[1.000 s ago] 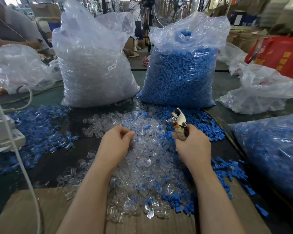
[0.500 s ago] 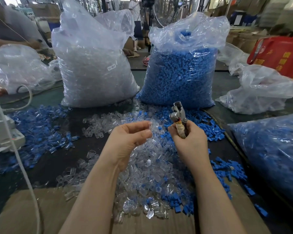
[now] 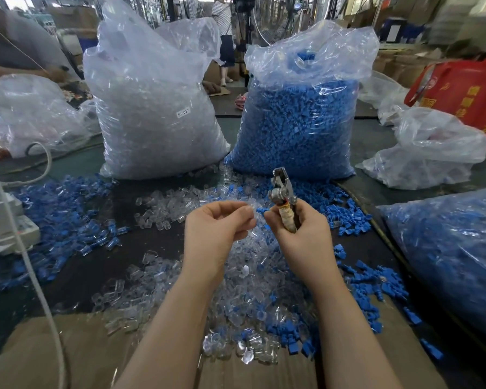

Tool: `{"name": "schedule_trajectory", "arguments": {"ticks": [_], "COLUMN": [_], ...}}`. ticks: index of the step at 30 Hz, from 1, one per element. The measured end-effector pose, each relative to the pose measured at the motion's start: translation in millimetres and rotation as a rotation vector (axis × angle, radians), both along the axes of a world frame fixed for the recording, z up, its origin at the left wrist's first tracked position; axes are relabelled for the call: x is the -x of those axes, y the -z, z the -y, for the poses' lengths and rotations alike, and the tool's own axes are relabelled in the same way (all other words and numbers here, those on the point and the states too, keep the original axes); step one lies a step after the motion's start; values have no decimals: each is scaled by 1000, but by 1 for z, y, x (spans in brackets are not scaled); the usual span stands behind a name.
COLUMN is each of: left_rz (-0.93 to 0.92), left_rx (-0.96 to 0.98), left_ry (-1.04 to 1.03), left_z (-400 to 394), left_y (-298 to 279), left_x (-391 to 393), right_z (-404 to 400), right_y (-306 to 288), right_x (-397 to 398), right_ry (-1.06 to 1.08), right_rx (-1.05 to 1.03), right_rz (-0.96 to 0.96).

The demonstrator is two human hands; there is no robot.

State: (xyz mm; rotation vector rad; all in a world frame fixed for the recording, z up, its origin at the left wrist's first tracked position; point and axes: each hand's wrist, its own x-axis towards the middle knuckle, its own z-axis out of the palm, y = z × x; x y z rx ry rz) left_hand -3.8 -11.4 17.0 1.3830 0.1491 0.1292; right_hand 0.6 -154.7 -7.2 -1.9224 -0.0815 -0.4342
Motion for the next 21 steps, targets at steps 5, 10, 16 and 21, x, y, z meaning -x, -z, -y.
{"name": "schedule_trajectory", "arguments": {"ticks": [5, 10, 16, 21], "left_rz": [58, 124, 235, 288], "left_rx": [-123, -292, -420, -478], "left_ry": [-40, -69, -109, -128], "left_z": [3, 7, 12, 16], "left_y": [1, 3, 7, 8], "left_x": [2, 1, 1, 2], "right_z": [0, 0, -2, -3], "right_y": [0, -1, -3, -3], "right_x": [0, 1, 1, 1], "right_ry": [1, 22, 52, 42], "right_rx": [2, -10, -15, -25], "right_rz": [-1, 1, -18, -26]}}
